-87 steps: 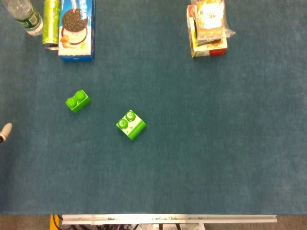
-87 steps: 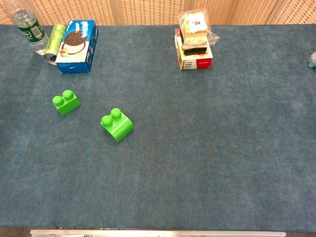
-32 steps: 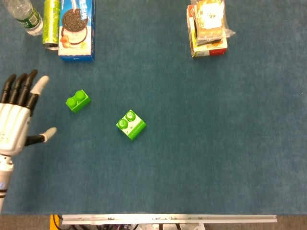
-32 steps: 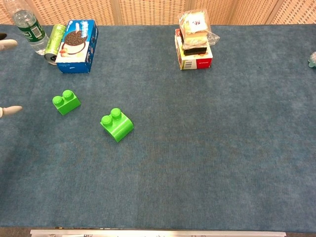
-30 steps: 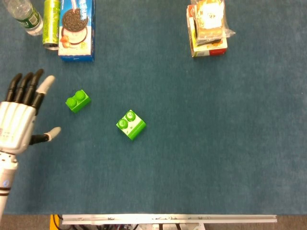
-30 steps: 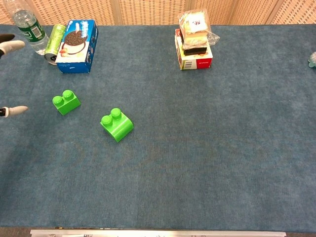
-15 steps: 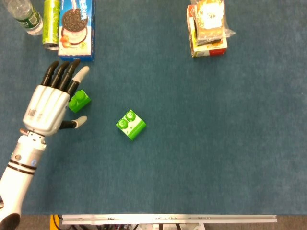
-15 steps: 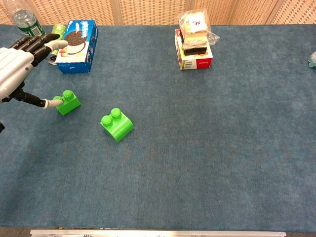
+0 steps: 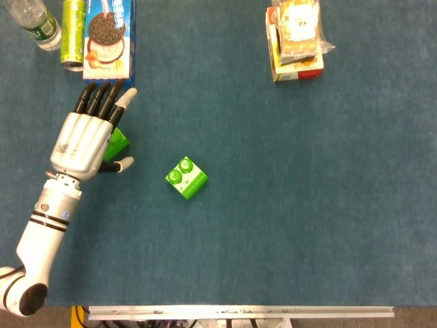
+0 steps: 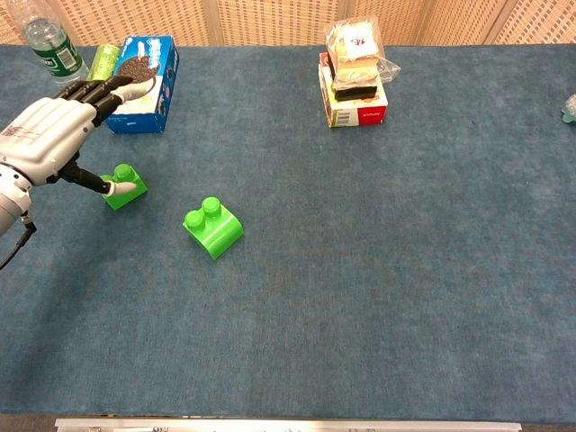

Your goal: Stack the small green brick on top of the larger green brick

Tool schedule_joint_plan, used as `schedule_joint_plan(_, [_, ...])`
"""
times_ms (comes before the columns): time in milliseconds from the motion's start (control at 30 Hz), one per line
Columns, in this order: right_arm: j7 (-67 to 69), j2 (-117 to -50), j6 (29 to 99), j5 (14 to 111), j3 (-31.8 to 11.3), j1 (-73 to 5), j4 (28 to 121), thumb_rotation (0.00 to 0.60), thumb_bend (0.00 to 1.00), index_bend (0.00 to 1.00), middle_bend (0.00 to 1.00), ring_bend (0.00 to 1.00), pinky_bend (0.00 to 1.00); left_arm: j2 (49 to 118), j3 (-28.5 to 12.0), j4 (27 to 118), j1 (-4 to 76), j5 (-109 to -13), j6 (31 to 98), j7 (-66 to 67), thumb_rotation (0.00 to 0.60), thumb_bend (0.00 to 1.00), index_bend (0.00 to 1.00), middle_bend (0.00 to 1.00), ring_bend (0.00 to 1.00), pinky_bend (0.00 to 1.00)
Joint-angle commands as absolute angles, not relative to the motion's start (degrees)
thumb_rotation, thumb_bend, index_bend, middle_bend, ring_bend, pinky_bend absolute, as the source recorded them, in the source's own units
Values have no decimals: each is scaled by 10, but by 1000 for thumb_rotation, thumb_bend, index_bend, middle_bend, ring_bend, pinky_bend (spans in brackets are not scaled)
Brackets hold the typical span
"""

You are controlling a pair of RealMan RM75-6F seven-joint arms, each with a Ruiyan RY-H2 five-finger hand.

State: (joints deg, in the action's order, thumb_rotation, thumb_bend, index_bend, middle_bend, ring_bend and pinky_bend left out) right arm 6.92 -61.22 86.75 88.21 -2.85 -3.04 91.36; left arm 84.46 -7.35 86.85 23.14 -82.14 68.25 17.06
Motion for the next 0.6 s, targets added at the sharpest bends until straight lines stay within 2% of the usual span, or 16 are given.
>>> schedule_joint_plan(33, [69,-612,868,882,-29,-30,914,600,252,217,242,115,318,854,-72,854,236,-814,678,169,600,0,0,0,0,0])
schedule_joint_plan(600, [56,-614,863,883,-27,-32,916,600,251,218,242,115,318,896,-60,770,245,-792,664,135,600,0,0,0,0,0])
